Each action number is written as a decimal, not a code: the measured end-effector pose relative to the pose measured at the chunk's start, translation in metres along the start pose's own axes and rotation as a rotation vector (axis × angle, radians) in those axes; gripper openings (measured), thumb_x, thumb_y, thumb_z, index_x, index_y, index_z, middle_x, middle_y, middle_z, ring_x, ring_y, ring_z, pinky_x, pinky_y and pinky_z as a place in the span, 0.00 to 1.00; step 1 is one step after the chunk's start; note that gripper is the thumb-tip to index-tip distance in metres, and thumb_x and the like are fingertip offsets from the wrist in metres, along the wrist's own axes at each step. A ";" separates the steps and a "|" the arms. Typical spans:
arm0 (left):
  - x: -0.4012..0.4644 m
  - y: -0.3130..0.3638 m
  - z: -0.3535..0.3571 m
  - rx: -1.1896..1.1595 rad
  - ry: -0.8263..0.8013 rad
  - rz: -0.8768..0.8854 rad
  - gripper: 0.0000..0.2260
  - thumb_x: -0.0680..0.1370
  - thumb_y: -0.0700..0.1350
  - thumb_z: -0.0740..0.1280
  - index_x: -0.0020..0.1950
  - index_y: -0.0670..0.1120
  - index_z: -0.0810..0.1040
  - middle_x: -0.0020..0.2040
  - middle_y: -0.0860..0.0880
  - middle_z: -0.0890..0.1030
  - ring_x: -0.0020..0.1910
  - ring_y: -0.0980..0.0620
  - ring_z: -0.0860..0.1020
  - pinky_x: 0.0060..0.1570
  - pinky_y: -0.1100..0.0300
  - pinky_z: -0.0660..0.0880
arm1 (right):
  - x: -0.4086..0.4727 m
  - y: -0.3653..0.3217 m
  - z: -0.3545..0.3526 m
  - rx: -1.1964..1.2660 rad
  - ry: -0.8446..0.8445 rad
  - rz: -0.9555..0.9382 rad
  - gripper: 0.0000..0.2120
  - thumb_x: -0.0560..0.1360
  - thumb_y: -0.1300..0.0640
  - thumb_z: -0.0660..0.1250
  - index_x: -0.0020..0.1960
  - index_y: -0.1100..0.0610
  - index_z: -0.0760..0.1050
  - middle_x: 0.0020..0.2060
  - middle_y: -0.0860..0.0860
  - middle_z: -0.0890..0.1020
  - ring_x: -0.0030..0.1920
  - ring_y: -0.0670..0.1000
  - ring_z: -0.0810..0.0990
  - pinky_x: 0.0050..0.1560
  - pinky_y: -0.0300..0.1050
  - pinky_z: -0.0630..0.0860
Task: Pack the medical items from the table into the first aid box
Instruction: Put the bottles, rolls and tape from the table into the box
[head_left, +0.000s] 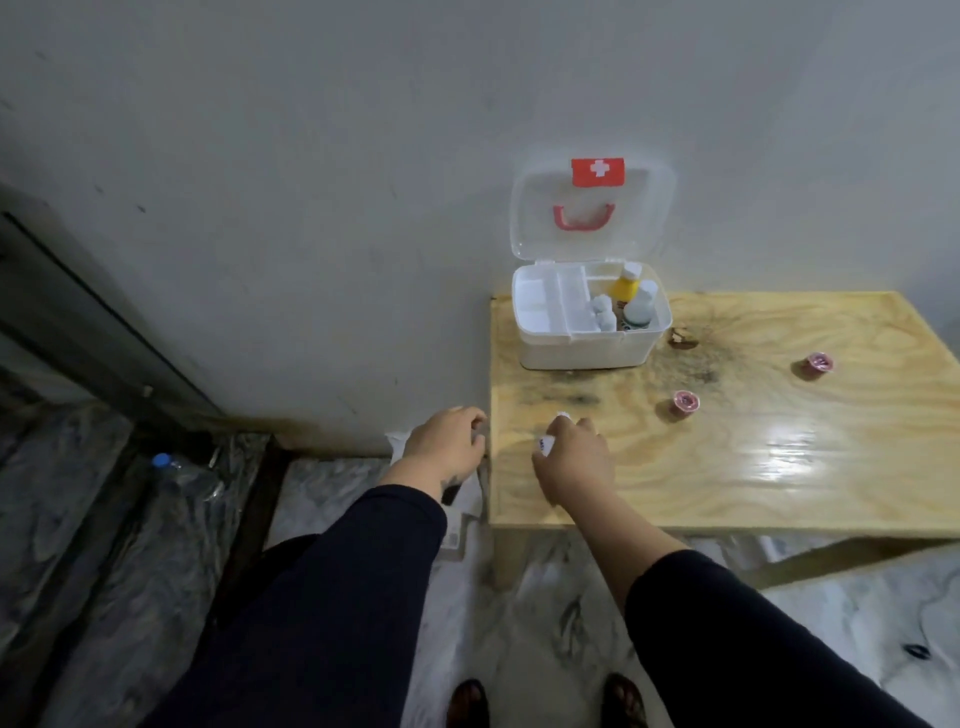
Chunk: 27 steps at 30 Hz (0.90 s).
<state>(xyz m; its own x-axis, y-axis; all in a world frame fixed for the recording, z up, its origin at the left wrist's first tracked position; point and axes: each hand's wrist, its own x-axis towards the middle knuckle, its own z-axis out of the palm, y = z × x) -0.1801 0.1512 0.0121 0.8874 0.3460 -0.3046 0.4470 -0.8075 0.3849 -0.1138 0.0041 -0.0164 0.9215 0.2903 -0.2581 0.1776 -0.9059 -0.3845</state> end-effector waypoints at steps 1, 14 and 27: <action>0.002 -0.001 -0.003 0.003 -0.009 0.013 0.17 0.81 0.45 0.58 0.70 0.49 0.71 0.68 0.49 0.74 0.64 0.47 0.74 0.62 0.51 0.73 | -0.001 0.000 -0.001 0.038 0.009 0.009 0.13 0.75 0.53 0.62 0.57 0.57 0.71 0.55 0.58 0.75 0.55 0.61 0.75 0.50 0.49 0.75; 0.074 0.046 -0.046 -0.188 0.134 0.168 0.27 0.79 0.48 0.65 0.76 0.46 0.61 0.76 0.49 0.63 0.72 0.46 0.66 0.68 0.48 0.68 | 0.051 -0.029 -0.096 0.237 0.268 -0.089 0.16 0.71 0.53 0.66 0.58 0.54 0.74 0.56 0.55 0.76 0.52 0.58 0.78 0.47 0.45 0.71; 0.128 0.060 -0.065 -0.069 0.051 0.147 0.35 0.78 0.57 0.65 0.78 0.44 0.55 0.80 0.51 0.53 0.77 0.49 0.57 0.72 0.53 0.61 | 0.143 -0.061 -0.103 0.111 0.111 -0.145 0.18 0.74 0.50 0.67 0.62 0.54 0.74 0.61 0.55 0.73 0.56 0.57 0.78 0.57 0.49 0.73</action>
<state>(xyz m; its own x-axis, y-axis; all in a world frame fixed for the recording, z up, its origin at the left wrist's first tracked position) -0.0330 0.1781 0.0524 0.9477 0.2516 -0.1965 0.3167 -0.8174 0.4812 0.0431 0.0693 0.0609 0.9225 0.3738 -0.0963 0.2776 -0.8157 -0.5075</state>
